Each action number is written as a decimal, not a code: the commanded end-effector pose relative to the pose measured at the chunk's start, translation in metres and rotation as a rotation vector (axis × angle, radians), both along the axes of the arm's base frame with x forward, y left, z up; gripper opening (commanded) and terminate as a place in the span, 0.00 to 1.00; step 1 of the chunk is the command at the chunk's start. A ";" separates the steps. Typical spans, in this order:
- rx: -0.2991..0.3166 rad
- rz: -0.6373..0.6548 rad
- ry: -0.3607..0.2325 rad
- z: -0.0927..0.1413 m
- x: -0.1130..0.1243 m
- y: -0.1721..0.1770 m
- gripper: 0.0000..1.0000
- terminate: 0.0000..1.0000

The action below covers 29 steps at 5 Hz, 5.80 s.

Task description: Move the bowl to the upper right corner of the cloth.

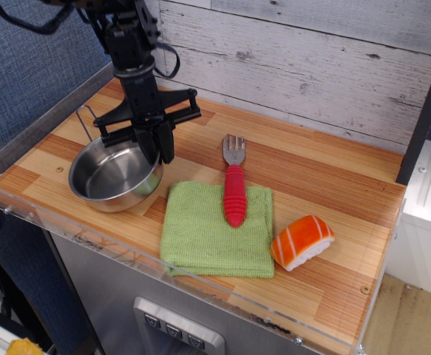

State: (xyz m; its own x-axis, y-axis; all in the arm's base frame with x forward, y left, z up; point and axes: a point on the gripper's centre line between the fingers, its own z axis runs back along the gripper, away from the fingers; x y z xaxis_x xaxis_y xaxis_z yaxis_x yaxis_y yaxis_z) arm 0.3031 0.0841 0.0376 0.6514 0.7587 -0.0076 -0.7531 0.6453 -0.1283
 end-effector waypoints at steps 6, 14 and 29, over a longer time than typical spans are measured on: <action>-0.054 -0.212 -0.110 0.060 0.051 -0.130 0.00 0.00; 0.019 -0.320 -0.020 -0.009 0.063 -0.175 1.00 0.00; -0.024 -0.252 -0.340 0.153 0.026 -0.148 1.00 0.00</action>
State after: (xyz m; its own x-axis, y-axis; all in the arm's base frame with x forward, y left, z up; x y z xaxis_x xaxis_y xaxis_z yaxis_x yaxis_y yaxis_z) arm 0.3389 -0.0646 0.1773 0.7947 0.5776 0.1867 -0.5016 0.7981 -0.3339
